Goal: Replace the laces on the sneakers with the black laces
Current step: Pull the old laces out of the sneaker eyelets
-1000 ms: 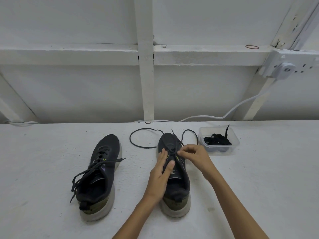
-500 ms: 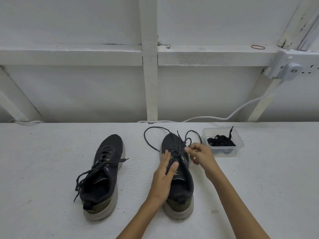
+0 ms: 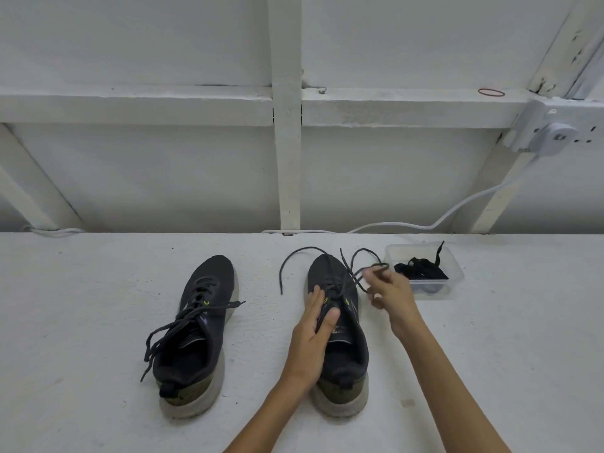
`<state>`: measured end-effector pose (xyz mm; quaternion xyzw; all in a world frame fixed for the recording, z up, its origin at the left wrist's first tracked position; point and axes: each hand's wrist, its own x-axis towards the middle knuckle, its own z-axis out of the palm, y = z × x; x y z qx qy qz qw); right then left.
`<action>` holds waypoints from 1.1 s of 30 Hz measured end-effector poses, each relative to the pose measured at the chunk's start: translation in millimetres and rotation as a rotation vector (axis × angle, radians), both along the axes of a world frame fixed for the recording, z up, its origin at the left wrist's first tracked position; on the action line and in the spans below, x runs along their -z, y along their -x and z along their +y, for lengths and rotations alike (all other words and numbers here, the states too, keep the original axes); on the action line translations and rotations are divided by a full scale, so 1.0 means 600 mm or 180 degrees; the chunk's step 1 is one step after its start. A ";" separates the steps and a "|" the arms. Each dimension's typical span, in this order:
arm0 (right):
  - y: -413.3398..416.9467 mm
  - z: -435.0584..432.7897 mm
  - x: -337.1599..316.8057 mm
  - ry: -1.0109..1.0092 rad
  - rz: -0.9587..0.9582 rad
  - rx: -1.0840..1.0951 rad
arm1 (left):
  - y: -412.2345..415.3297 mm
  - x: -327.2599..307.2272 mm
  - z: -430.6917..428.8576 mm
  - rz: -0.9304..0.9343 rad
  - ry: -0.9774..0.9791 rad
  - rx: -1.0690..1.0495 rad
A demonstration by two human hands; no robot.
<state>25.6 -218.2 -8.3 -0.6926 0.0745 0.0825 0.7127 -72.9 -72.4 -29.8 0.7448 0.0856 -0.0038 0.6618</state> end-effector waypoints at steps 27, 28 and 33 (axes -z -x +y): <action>0.002 0.004 -0.008 -0.0013 -0.0216 0.0411 | 0.000 0.004 -0.001 -0.0022 -0.0079 -0.0022; -0.005 -0.002 -0.011 -0.0179 -0.0202 0.0676 | 0.000 0.004 -0.001 -0.0024 -0.0077 -0.0023; 0.015 0.008 -0.008 0.0133 -0.0004 0.0293 | -0.001 0.005 -0.001 -0.0028 -0.0040 -0.0058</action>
